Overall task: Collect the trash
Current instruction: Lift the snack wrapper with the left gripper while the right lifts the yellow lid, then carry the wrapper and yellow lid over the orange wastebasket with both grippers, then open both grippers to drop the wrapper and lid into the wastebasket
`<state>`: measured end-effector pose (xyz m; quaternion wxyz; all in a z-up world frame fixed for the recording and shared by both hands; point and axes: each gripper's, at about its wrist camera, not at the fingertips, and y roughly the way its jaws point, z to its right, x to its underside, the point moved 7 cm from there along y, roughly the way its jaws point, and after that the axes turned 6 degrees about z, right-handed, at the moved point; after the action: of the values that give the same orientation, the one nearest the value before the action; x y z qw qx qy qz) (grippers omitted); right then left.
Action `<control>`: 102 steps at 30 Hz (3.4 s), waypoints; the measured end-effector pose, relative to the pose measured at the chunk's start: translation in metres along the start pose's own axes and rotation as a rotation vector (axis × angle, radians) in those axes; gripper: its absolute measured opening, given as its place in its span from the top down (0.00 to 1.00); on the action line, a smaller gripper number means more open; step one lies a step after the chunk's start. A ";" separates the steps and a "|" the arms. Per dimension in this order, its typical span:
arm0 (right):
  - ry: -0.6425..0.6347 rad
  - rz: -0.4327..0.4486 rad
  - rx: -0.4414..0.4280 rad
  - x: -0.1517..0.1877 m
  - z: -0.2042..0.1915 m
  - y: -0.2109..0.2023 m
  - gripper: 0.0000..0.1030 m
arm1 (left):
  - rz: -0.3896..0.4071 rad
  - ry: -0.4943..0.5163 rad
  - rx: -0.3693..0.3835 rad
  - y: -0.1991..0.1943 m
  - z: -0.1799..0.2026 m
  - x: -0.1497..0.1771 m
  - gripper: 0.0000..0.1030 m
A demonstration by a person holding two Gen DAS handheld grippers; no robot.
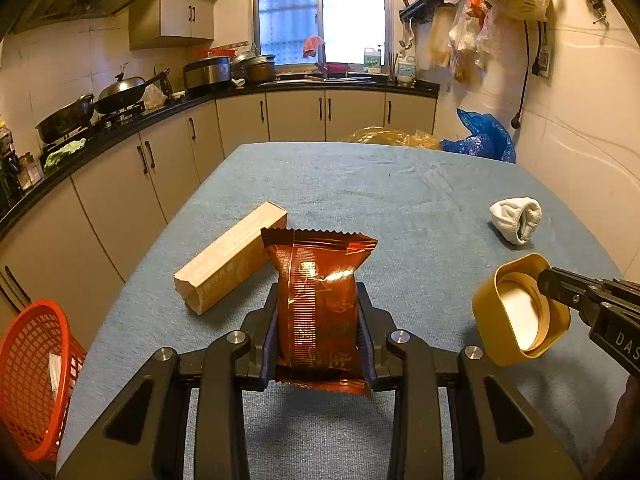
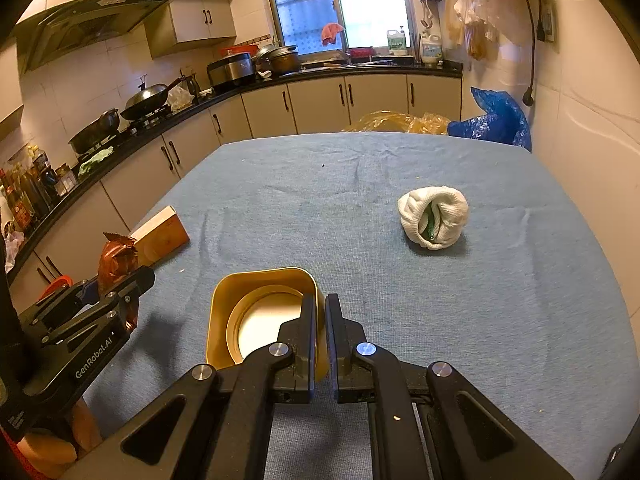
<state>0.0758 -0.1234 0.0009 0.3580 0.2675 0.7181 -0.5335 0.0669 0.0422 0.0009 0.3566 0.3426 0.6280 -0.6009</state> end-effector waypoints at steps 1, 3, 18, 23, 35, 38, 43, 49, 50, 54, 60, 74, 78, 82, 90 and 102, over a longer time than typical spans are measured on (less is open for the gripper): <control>0.000 0.001 -0.001 0.000 0.000 -0.001 0.95 | 0.000 0.000 0.001 0.000 0.000 0.000 0.69; -0.002 0.002 -0.002 0.000 0.000 -0.001 0.95 | 0.000 0.000 0.000 0.000 0.000 0.000 0.69; -0.026 0.010 0.040 0.001 -0.002 -0.002 0.95 | 0.007 -0.002 -0.001 -0.002 0.000 0.000 0.69; -0.022 0.006 0.049 0.001 -0.001 0.000 0.95 | 0.012 -0.011 0.005 -0.008 -0.003 -0.005 0.69; -0.057 0.032 0.024 -0.001 -0.036 -0.030 0.95 | 0.037 -0.036 0.007 -0.057 -0.025 -0.004 0.69; -0.078 0.042 0.015 -0.001 -0.050 -0.038 0.95 | 0.046 -0.046 -0.002 -0.070 -0.037 0.000 0.69; -0.112 0.052 -0.001 0.001 -0.077 -0.051 0.95 | 0.060 -0.069 -0.023 -0.090 -0.062 0.007 0.69; -0.161 0.055 -0.023 0.003 -0.110 -0.057 0.95 | 0.070 -0.112 -0.054 -0.107 -0.091 0.017 0.69; -0.167 0.053 -0.027 0.004 -0.115 -0.057 0.95 | 0.072 -0.121 -0.058 -0.110 -0.098 0.018 0.69; -0.194 0.042 -0.052 0.007 -0.138 -0.055 0.95 | 0.077 -0.149 -0.082 -0.116 -0.119 0.020 0.69; -0.228 0.000 -0.129 0.010 -0.181 -0.047 0.95 | 0.077 -0.198 -0.138 -0.126 -0.165 0.029 0.69; -0.302 -0.086 -0.337 0.013 -0.302 -0.016 0.95 | 0.027 -0.331 -0.335 -0.147 -0.297 0.069 0.69; -0.325 -0.111 -0.372 0.014 -0.337 0.000 0.95 | 0.009 -0.352 -0.345 -0.144 -0.313 0.077 0.69; -0.331 -0.149 -0.384 0.018 -0.361 0.021 0.95 | -0.012 -0.358 -0.333 -0.136 -0.317 0.083 0.69; -0.333 -0.199 -0.387 0.029 -0.386 0.051 0.92 | -0.023 -0.350 -0.315 -0.127 -0.324 0.087 0.66; -0.277 -0.187 -0.389 0.019 -0.364 0.047 0.87 | 0.013 -0.334 -0.290 -0.137 -0.312 0.076 0.42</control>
<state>0.0170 0.2383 0.0224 0.4468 0.0503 0.7730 -0.4475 -0.1004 0.3485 0.0131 0.5049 0.1875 0.6379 -0.5504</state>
